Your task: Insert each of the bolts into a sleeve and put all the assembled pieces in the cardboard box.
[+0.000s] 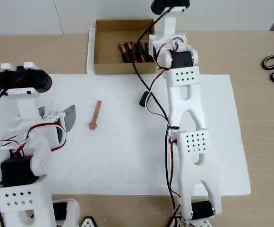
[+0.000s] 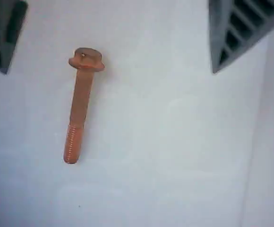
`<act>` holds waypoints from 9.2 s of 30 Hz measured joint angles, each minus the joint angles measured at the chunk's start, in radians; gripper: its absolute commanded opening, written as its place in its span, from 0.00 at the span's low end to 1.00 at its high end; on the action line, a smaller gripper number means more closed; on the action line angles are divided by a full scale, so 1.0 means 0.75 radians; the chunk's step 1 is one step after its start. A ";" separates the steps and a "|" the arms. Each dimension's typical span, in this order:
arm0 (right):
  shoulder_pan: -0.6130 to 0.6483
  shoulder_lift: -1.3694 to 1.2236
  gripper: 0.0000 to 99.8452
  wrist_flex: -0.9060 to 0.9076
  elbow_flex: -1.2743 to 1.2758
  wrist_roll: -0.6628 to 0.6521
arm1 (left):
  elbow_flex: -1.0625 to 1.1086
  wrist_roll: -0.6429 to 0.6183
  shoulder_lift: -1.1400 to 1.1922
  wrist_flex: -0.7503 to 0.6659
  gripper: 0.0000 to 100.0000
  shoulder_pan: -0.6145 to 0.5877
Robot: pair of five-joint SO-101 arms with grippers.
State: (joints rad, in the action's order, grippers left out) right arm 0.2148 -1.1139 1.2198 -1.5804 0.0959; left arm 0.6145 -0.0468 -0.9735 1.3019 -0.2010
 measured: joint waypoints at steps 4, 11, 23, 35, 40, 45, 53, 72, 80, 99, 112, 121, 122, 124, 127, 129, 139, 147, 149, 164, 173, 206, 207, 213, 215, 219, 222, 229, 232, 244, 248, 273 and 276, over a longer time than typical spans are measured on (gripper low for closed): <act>0.004 0.027 0.27 0.260 -0.076 0.000 | 0.000 0.000 0.000 0.006 0.26 0.000; 0.027 0.174 0.27 0.589 -0.078 0.000 | 0.000 0.000 0.000 0.049 0.26 0.000; 0.086 0.250 0.27 0.612 -0.078 0.047 | 0.000 0.000 0.000 0.059 0.26 0.000; 0.115 0.882 0.27 0.612 0.741 0.004 | 0.033 0.000 0.000 0.059 0.26 0.000; 0.125 0.872 0.27 0.608 0.849 0.166 | 0.033 0.000 0.000 0.059 0.26 0.000; 0.151 0.741 0.27 0.587 0.857 0.370 | 0.033 0.000 0.000 0.059 0.26 0.000; 0.233 0.516 0.27 0.483 0.857 0.507 | 0.033 0.000 0.000 0.059 0.26 0.000; 0.254 0.254 0.27 0.293 0.857 0.516 | 0.033 0.000 0.000 0.059 0.26 0.000; 0.254 0.209 0.27 0.272 0.857 0.516 | 0.035 0.000 0.000 0.059 0.26 0.000; 0.192 0.153 0.07 0.272 0.851 0.518 | 0.072 0.000 0.000 0.059 0.26 0.000; 0.106 0.151 0.00 0.303 0.847 0.518 | 0.072 0.000 0.000 0.059 0.26 0.000; 0.053 0.221 0.00 0.567 0.777 0.493 | 0.072 0.000 0.000 0.059 0.26 0.000; 0.037 0.233 0.00 0.571 0.777 0.468 | 0.072 0.000 0.000 0.059 0.26 0.000; 0.031 0.274 0.00 0.581 0.777 0.413 | 0.072 0.000 0.000 0.059 0.26 0.000; 0.037 0.348 0.00 0.587 0.777 0.342 | 0.072 0.000 0.000 0.059 0.26 0.000; 0.035 0.391 0.00 0.589 0.777 0.286 | 0.072 0.000 0.000 0.059 0.26 0.000; 0.037 0.430 0.00 0.599 0.898 -0.074 | 0.072 0.000 0.000 0.059 0.26 0.000; 0.035 0.430 0.01 0.599 1.023 -0.164 | 0.072 0.000 0.000 0.059 0.26 0.000; 0.035 0.432 0.02 0.595 1.033 -0.172 | 0.072 0.000 0.000 0.059 0.26 0.000; 0.068 0.364 0.14 0.593 1.068 -0.188 | 0.072 0.000 0.000 0.059 0.26 0.000; 0.070 0.362 0.20 0.595 1.068 -0.188 | 0.072 0.000 0.000 0.059 0.26 0.000; 0.027 0.509 0.00 0.597 1.133 -0.190 | 0.016 0.047 0.047 0.121 0.26 0.000; 0.018 0.544 0.00 0.599 1.133 -0.196 | -0.029 0.049 0.092 0.153 0.26 0.000; -0.043 0.687 0.00 0.601 1.189 -0.241 | -0.452 0.049 0.554 0.378 0.26 0.029; -0.065 0.714 0.00 0.601 1.234 -0.243 | -0.593 0.068 0.734 0.423 0.26 0.076; -0.096 0.743 0.00 0.601 1.301 -0.243 | -0.777 0.068 1.088 0.442 0.26 0.160; -0.098 0.747 0.00 0.601 1.328 -0.243 | -0.845 0.072 1.315 0.442 0.26 0.200; -0.096 0.747 0.00 0.601 1.334 -0.243 | -0.857 0.061 1.647 0.352 0.17 0.211; -0.096 0.747 0.00 0.601 1.334 -0.243 | -0.857 0.055 1.712 0.305 0.17 0.211; -0.096 0.747 0.00 0.601 1.334 -0.243 | -0.859 0.055 1.843 0.194 0.17 0.225; -0.096 0.747 0.00 0.601 1.334 -0.243 | -0.859 0.055 1.856 0.164 0.17 0.256; -0.096 0.747 0.00 0.601 1.334 -0.243 | -0.859 0.059 1.856 0.119 0.02 0.317; -0.096 0.747 0.00 0.601 1.334 -0.243 | -0.859 0.061 1.856 0.119 0.00 0.317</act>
State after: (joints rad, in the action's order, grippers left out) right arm 0.1427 -0.5539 1.6709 -0.5800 -0.0867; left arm -0.0299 -0.0008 0.4181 1.3909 0.0368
